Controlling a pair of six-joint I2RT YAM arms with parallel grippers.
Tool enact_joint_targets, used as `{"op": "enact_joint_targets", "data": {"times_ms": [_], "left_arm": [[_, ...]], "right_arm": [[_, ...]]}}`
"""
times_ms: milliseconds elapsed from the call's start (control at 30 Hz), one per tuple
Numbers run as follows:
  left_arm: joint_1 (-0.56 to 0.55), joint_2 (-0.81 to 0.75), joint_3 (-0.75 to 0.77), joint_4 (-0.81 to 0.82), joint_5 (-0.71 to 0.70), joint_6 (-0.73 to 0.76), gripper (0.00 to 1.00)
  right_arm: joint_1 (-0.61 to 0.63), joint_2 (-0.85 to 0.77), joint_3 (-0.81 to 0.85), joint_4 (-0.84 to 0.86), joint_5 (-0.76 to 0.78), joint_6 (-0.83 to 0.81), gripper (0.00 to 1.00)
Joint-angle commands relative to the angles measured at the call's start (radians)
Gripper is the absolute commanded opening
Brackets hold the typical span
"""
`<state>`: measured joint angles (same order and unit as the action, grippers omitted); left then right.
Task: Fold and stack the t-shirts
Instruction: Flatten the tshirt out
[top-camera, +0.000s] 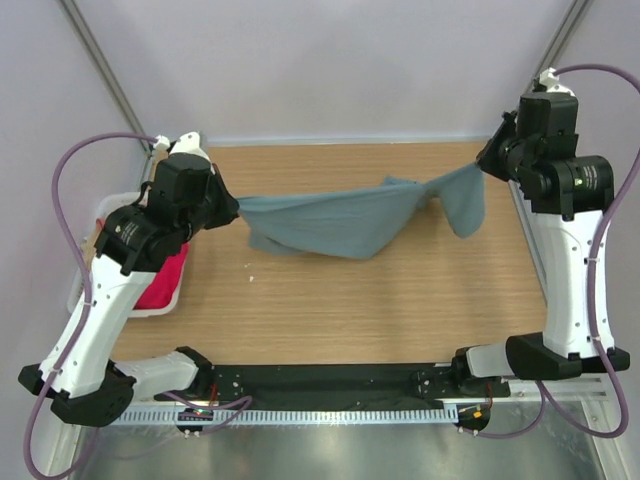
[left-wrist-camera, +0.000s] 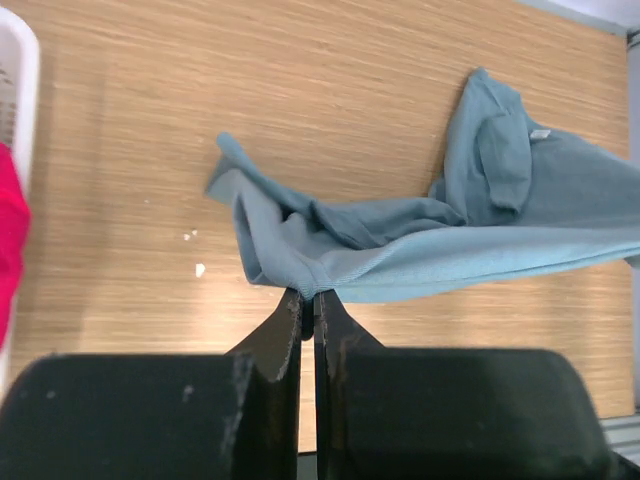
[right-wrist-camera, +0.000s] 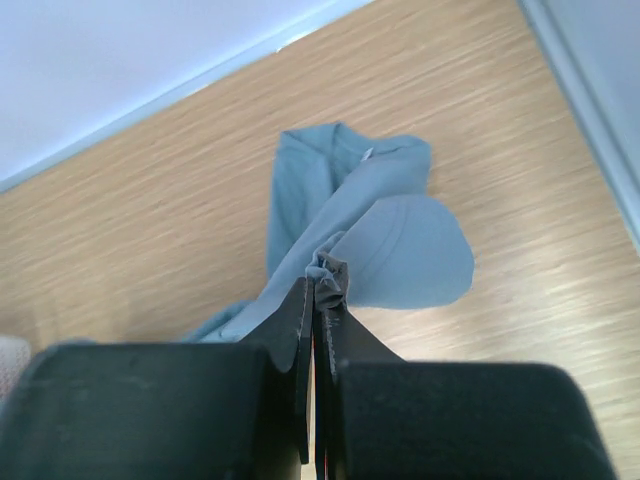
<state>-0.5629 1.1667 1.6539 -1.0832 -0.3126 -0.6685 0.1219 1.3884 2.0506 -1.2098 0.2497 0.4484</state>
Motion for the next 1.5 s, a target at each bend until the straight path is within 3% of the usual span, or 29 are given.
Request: {"op": "enact_joint_targets", "data": {"times_ms": [0,67,200,233,333,433,567,700,800,900,1267,1467], "left_arm": [[0.008,-0.012,0.003,-0.055,-0.066,0.099,0.00],[0.009,-0.034,-0.055,-0.053,-0.069,0.102,0.00],[0.009,-0.091,-0.216,-0.038,-0.037,0.113,0.00],[0.008,-0.101,-0.247,-0.043,-0.030,0.112,0.00],[0.009,-0.133,-0.357,-0.050,-0.006,0.099,0.00],[0.009,-0.139,-0.431,-0.052,0.000,0.093,0.00],[0.011,-0.107,-0.439,-0.057,0.023,0.086,0.00],[0.009,-0.090,-0.422,-0.079,0.053,0.089,0.00],[0.011,-0.093,-0.422,-0.083,0.037,0.104,0.00],[0.011,-0.076,-0.408,-0.083,0.044,0.116,0.00],[0.011,-0.056,-0.408,-0.057,0.086,0.149,0.00],[0.011,-0.068,-0.422,-0.053,0.092,0.155,0.00]], "right_arm": [[0.004,-0.037,-0.111,-0.030,-0.177,0.048,0.01],[0.036,-0.075,-0.235,-0.022,-0.237,0.075,0.01],[0.276,-0.225,-0.705,0.061,-0.332,0.225,0.01],[0.394,-0.241,-0.784,0.123,-0.354,0.307,0.01],[0.592,-0.259,-1.047,0.290,-0.469,0.467,0.01],[0.673,-0.229,-1.167,0.401,-0.558,0.513,0.14],[0.647,-0.198,-1.101,0.284,-0.454,0.428,0.46],[0.518,-0.187,-1.053,0.095,-0.299,0.386,0.49],[0.362,-0.224,-1.116,0.067,-0.273,0.430,0.49],[0.283,-0.256,-1.184,0.113,-0.219,0.473,0.47],[0.256,-0.109,-1.201,0.184,-0.055,0.403,0.46],[0.249,-0.082,-1.248,0.251,-0.059,0.400,0.47]]}}
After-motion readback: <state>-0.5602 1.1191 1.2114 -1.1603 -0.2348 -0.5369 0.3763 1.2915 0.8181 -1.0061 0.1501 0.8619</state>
